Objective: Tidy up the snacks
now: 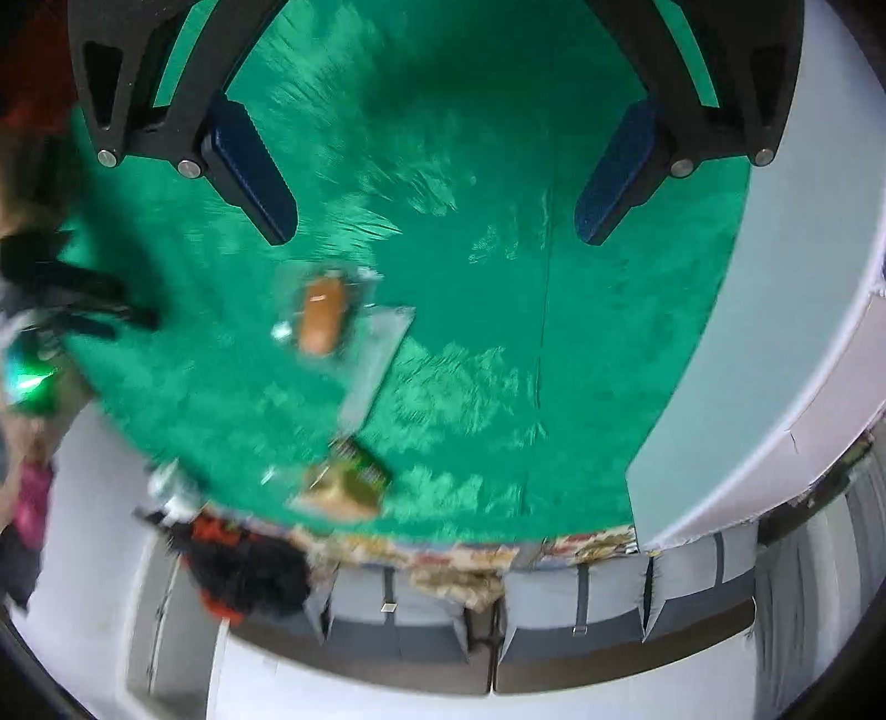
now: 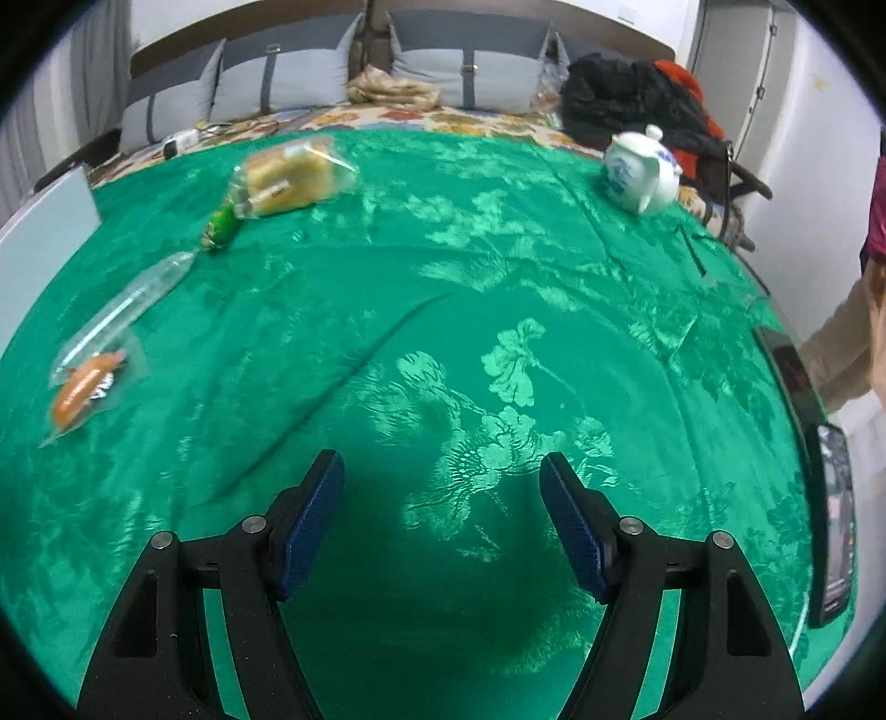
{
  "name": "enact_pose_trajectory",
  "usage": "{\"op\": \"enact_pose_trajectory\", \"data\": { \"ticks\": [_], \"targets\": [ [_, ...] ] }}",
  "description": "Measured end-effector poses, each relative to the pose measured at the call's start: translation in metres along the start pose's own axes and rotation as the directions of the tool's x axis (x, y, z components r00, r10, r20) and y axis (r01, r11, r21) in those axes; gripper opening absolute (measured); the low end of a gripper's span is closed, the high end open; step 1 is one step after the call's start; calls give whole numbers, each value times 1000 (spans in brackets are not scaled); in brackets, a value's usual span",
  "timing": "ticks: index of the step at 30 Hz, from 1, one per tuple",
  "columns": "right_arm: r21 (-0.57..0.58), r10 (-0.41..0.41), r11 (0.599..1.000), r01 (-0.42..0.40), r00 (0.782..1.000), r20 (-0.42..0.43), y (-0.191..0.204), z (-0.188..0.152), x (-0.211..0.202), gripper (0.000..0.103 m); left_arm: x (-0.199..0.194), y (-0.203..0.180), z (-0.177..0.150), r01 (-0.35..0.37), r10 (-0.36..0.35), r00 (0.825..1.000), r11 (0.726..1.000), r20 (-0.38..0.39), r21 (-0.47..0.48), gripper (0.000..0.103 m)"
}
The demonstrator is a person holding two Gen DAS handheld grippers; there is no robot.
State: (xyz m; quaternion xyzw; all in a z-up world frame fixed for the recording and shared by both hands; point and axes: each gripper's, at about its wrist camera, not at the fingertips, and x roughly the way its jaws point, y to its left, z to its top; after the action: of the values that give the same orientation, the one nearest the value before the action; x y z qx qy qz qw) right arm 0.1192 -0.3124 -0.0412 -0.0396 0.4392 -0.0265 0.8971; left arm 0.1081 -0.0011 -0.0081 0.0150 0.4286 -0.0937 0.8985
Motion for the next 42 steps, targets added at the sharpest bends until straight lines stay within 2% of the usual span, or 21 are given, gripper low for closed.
{"op": "enact_pose_trajectory", "data": {
  "ticks": [1,4,7,11,42],
  "targets": [
    [12,11,1000,-11,1000,23,1,0,5,80,8,-3,1,-14,14,1000,1000,-8,5,99],
    [53,30,998,-31,999,14,-4,2,15,86,36,-6,8,-64,64,998,998,-26,11,99],
    [86,89,992,-90,996,15,-11,-1,17,90,60,-2,8,-83,83,993,997,-78,5,101],
    [63,65,996,-65,998,6,-4,-1,18,91,63,7,8,-72,70,995,997,-69,-29,102],
    [65,66,996,-66,998,6,-5,0,18,91,62,7,8,-76,74,995,997,-71,-26,103]
  ]
}}
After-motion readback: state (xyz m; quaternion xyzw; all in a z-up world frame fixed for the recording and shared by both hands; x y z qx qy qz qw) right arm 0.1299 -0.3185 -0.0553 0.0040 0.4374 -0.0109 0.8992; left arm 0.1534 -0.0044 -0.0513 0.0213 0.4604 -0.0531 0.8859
